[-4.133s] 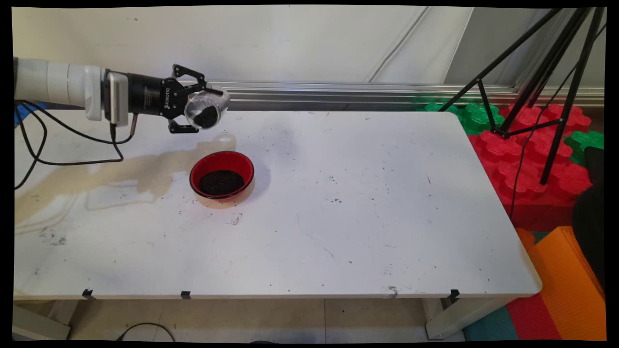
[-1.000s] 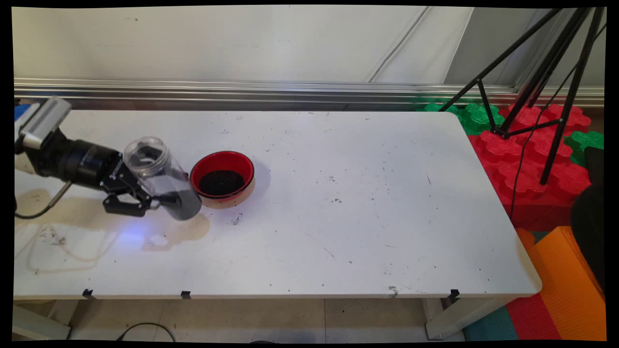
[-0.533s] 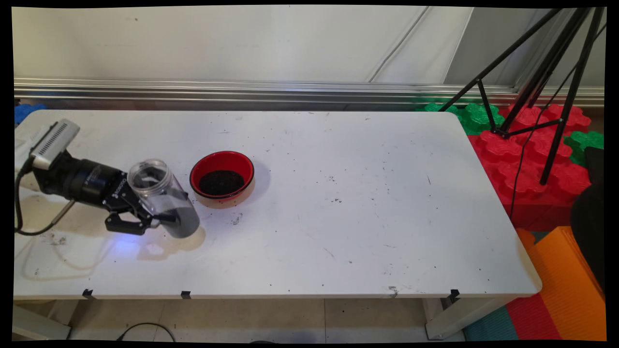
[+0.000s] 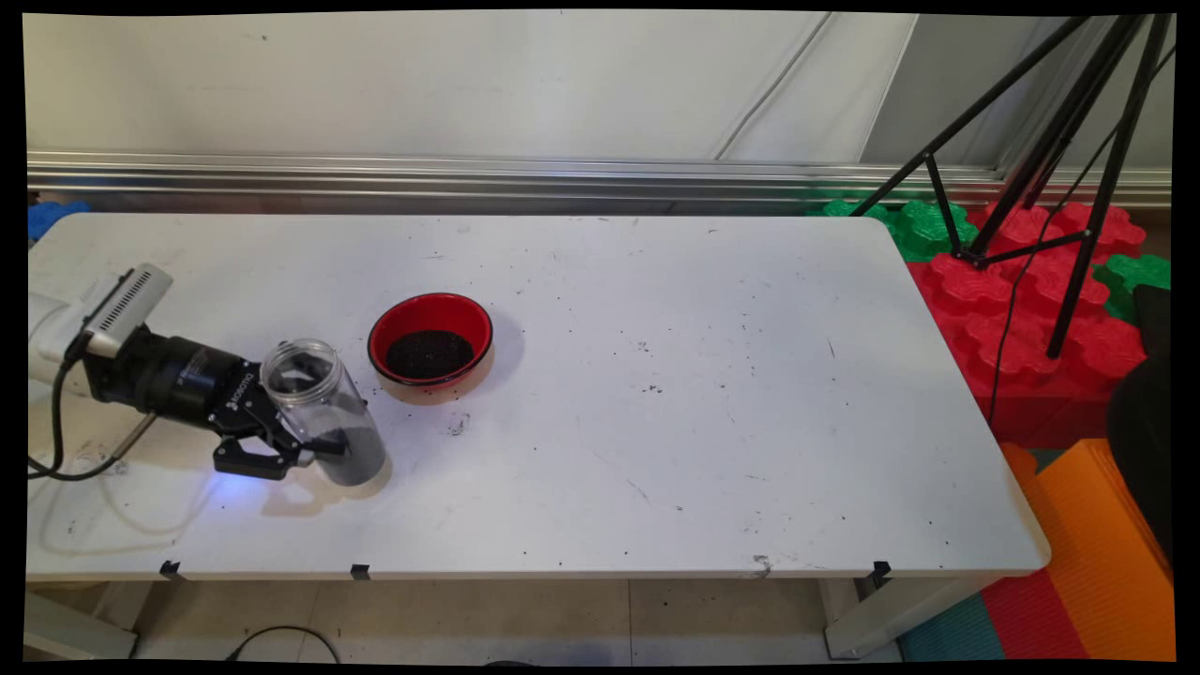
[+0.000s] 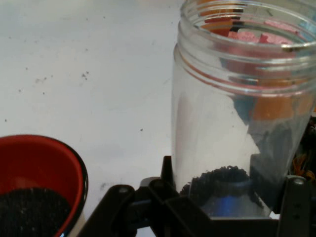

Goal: Place the picked object on the table

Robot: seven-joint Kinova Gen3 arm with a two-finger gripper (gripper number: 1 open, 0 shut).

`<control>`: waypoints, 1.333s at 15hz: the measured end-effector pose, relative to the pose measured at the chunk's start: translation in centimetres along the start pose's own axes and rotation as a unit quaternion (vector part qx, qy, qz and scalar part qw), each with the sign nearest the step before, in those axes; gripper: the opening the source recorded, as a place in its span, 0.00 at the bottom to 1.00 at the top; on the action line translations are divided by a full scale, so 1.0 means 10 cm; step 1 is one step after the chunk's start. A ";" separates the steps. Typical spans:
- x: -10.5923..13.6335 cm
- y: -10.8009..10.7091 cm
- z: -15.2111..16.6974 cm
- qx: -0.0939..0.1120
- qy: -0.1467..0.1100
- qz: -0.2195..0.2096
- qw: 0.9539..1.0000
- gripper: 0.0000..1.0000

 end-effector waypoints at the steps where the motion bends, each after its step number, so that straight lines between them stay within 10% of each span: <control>1: -0.03 0.01 0.01 0.001 -0.002 -0.003 1.000 0.00; 16: -0.30 0.09 0.14 0.013 -0.022 -0.039 0.999 0.00; 17: -0.31 0.09 0.14 0.013 -0.022 -0.040 0.999 1.00; 20: -0.32 0.10 0.15 0.013 -0.022 -0.043 0.999 1.00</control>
